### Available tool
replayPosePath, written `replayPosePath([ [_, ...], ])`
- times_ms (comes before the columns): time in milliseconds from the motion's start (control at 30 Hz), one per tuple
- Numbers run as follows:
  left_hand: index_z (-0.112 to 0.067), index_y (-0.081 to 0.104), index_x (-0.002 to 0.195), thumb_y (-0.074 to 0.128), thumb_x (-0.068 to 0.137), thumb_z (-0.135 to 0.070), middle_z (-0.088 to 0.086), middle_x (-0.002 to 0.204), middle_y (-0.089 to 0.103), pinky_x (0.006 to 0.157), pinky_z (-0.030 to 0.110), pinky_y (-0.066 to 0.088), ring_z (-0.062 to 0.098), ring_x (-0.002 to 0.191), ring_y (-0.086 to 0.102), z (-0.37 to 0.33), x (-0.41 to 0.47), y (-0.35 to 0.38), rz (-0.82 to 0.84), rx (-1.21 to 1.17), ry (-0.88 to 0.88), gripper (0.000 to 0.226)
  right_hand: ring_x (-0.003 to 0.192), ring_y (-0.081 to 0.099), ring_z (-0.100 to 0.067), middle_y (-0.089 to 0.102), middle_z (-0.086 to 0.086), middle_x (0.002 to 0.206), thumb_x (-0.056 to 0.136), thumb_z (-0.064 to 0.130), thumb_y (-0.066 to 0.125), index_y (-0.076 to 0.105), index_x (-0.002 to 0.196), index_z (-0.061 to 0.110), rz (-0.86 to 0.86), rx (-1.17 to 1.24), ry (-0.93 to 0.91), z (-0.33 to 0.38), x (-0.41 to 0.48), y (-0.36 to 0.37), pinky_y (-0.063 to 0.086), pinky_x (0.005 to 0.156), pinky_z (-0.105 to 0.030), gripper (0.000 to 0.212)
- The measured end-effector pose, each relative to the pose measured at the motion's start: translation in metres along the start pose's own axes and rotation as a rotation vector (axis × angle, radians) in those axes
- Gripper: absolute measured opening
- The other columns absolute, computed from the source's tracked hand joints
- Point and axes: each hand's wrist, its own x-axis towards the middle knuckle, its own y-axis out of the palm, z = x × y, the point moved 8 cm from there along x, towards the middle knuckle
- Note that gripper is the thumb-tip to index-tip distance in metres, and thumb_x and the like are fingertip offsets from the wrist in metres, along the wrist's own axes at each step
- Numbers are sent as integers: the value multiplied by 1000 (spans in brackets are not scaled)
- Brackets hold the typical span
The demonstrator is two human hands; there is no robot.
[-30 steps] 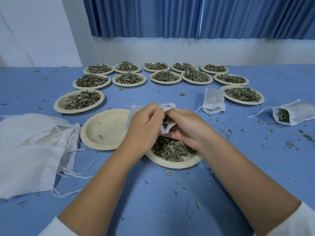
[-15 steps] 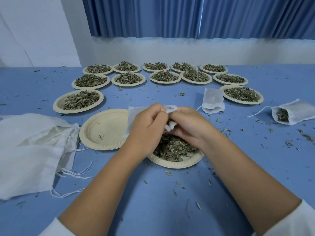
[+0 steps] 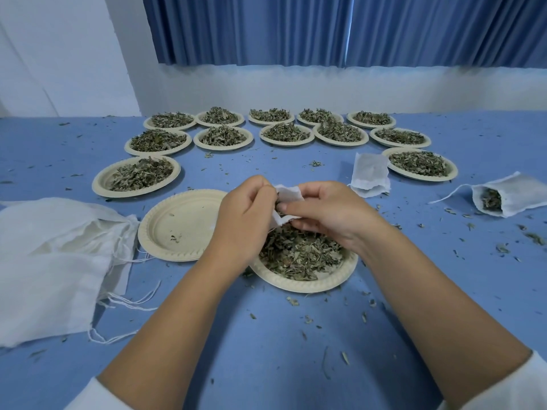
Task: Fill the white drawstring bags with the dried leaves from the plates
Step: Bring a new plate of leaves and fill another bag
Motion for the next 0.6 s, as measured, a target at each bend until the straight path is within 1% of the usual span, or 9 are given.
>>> replayPosePath([
  [133,-17,35,61,42,93,-5,-13,49,32,52,28,26,10,53,30,-1,0,2,21,-14,23,35,59,59,-5,69,4,68,78,13,79,70,79,17,4,-119,25,-5,0,3,52,56,-15,10],
  [200,-18,36,60,43,91,-5,-14,49,34,52,25,28,7,51,32,-2,-1,4,33,-16,45,34,54,54,-5,64,7,59,78,16,79,67,70,20,-39,-186,-6,-5,1,2,50,55,-15,15],
  [233,-18,37,60,44,90,-7,-15,48,37,51,22,30,5,50,34,-4,-2,4,28,-11,63,33,54,54,-6,64,7,58,79,16,79,66,69,19,-50,-202,-30,-4,1,2,50,54,-15,16],
  [300,-16,38,60,44,84,-16,-13,49,41,49,17,31,3,51,36,-5,-1,0,-19,26,100,25,57,57,-8,68,4,63,81,18,78,68,74,16,-28,-214,-81,0,0,6,50,53,-15,12],
  [367,-17,37,60,42,80,-23,-12,51,38,47,17,29,3,51,32,-4,1,-9,-98,95,112,21,60,61,-8,71,1,70,84,24,76,71,79,16,7,-260,-114,6,-2,6,49,52,-15,10],
  [433,-19,34,60,43,84,-23,-14,49,37,46,17,29,3,49,32,0,4,-18,-161,130,98,26,60,62,-5,73,2,71,85,30,74,75,78,19,43,-318,-101,13,-4,1,46,50,-14,13],
  [500,-19,33,60,44,90,-17,-16,47,37,45,15,29,2,47,33,3,5,-22,-196,131,78,31,59,60,-3,73,4,70,85,35,73,76,76,21,85,-380,-69,17,-7,-7,45,50,-14,17],
  [533,-19,33,60,44,90,-15,-16,46,38,45,14,30,1,46,34,5,6,-23,-208,130,68,32,62,60,-4,73,3,71,84,37,74,77,76,22,102,-443,-64,18,-8,-11,46,53,-16,18],
  [600,-18,35,61,44,90,-14,-16,46,40,45,12,31,1,46,36,9,6,-23,-219,126,49,30,71,59,-8,73,-2,79,77,41,79,78,82,27,142,-617,-74,18,-11,-15,46,64,-22,15],
])
